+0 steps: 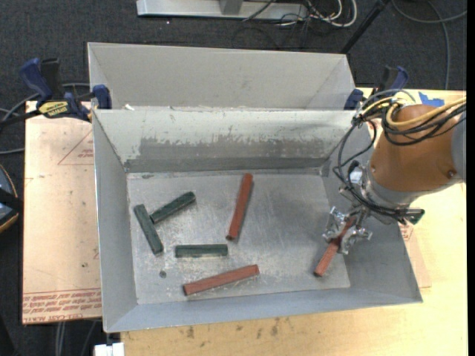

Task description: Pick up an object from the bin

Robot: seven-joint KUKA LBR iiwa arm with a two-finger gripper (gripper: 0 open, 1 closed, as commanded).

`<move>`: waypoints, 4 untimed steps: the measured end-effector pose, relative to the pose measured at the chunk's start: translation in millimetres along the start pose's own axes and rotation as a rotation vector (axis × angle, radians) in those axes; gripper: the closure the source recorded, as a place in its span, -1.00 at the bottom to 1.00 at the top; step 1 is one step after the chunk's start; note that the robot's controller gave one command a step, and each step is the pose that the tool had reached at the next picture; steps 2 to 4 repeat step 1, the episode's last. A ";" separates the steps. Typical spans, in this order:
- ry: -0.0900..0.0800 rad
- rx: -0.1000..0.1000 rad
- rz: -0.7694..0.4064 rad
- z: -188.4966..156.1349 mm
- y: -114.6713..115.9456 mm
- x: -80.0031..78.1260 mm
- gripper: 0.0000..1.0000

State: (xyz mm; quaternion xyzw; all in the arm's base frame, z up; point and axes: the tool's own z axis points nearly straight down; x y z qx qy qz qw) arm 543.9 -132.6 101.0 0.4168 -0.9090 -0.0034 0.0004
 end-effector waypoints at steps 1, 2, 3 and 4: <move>0.000 0.005 0.001 -19.3 -1.5 0.3 1.00; 0.000 0.005 0.001 -19.3 -1.5 0.3 1.00; 0.000 0.005 0.001 -19.3 -1.5 0.3 1.00; 0.000 0.005 0.001 -19.3 -1.5 0.3 1.00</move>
Offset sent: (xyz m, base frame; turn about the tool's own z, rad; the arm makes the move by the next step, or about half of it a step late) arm 0.0000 0.0000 0.0731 0.0000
